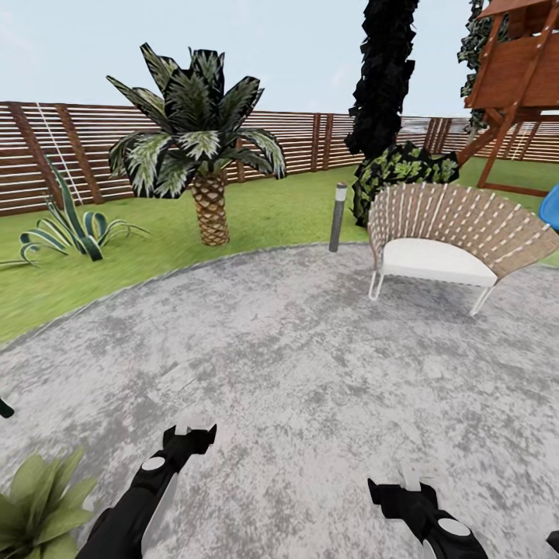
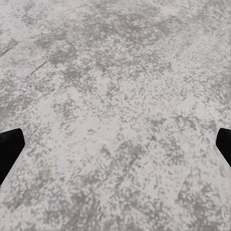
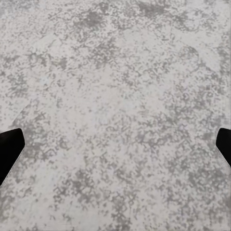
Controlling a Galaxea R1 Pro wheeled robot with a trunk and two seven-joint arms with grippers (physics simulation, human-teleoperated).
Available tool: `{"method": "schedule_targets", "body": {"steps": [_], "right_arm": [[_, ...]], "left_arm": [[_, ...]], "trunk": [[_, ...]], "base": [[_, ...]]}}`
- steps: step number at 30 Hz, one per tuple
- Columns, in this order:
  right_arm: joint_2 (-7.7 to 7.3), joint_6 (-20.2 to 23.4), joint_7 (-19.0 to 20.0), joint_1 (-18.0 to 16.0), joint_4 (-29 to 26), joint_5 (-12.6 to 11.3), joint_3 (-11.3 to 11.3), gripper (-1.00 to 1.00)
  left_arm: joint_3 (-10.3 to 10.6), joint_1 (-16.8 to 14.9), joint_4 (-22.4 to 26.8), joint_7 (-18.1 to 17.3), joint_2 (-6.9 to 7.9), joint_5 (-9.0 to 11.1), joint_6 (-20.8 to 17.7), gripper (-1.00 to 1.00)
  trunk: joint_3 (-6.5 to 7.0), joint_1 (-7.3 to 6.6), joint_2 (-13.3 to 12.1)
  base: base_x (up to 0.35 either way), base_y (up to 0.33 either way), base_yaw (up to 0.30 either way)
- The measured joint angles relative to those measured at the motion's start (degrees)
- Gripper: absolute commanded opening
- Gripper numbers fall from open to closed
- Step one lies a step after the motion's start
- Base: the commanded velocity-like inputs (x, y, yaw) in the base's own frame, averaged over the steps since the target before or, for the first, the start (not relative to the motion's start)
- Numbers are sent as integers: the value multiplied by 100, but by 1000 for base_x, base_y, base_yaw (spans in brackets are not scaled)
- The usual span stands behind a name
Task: Pick up the pesticide atomizer in the garden and spray insectifuge to fully cover both potted plants in the garden.
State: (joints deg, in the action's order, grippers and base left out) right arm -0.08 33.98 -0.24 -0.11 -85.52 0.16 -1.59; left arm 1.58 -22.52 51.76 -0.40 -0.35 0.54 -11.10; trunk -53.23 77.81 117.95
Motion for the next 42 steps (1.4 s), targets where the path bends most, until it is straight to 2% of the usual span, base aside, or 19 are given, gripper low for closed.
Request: {"method": "schedule_targets", "body": {"steps": [42], "right_arm": [[-26,2,1,3,-9,0,28,100]], "left_arm": [[0,-3,0,0,0,-2,-26,100]], "trunk": [[0,0,0]], "base": [[347,0,1]]}}
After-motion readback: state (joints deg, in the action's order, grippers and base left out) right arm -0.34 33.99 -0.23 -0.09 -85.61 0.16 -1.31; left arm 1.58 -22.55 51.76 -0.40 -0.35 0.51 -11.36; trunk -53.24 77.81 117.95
